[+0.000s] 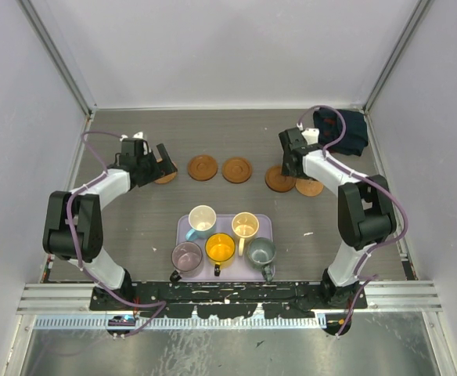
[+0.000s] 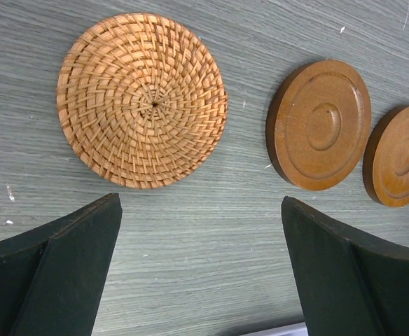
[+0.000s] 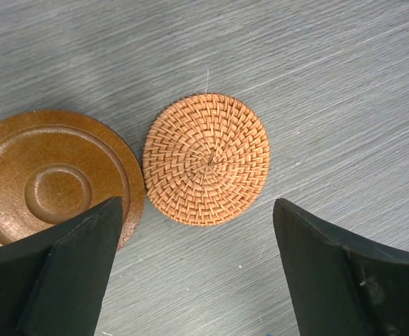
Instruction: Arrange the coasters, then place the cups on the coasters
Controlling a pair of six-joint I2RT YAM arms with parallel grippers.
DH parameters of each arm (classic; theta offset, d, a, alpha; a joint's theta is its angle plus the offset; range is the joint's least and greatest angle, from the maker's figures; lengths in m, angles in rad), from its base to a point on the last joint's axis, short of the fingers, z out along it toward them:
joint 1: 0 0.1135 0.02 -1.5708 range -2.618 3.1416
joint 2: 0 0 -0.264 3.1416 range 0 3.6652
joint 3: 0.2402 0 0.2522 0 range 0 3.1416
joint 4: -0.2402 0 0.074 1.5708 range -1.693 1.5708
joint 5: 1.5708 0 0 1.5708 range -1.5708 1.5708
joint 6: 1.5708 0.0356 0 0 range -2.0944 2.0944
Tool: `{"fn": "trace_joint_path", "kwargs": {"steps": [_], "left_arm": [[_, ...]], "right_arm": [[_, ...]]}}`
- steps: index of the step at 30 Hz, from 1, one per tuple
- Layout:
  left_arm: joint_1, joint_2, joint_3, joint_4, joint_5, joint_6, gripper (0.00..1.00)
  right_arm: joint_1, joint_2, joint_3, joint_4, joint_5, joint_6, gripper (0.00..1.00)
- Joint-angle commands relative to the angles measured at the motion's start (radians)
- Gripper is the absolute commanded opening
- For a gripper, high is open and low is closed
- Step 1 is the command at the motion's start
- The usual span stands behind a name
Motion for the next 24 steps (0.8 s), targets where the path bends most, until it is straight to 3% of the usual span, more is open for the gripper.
{"fn": "trace_joint_path", "kwargs": {"steps": [1, 10, 24], "left_arm": [[-0.004, -0.051, -0.005, 0.053, 0.005, 0.016, 0.98], [-0.004, -0.052, -0.009, 0.049, -0.006, 0.020, 0.98], [-0.004, -0.032, -0.006, 0.044, -0.007, 0.027, 0.98]], "right_arm": [[0.001, -0.019, -0.017, 0.029, -0.025, 0.010, 0.94], [0.000, 0.013, -0.055, 0.122, -0.159, 0.011, 1.00], [-0.065, 0.097, -0.065, 0.178, -0.259, 0.067, 1.00]]}}
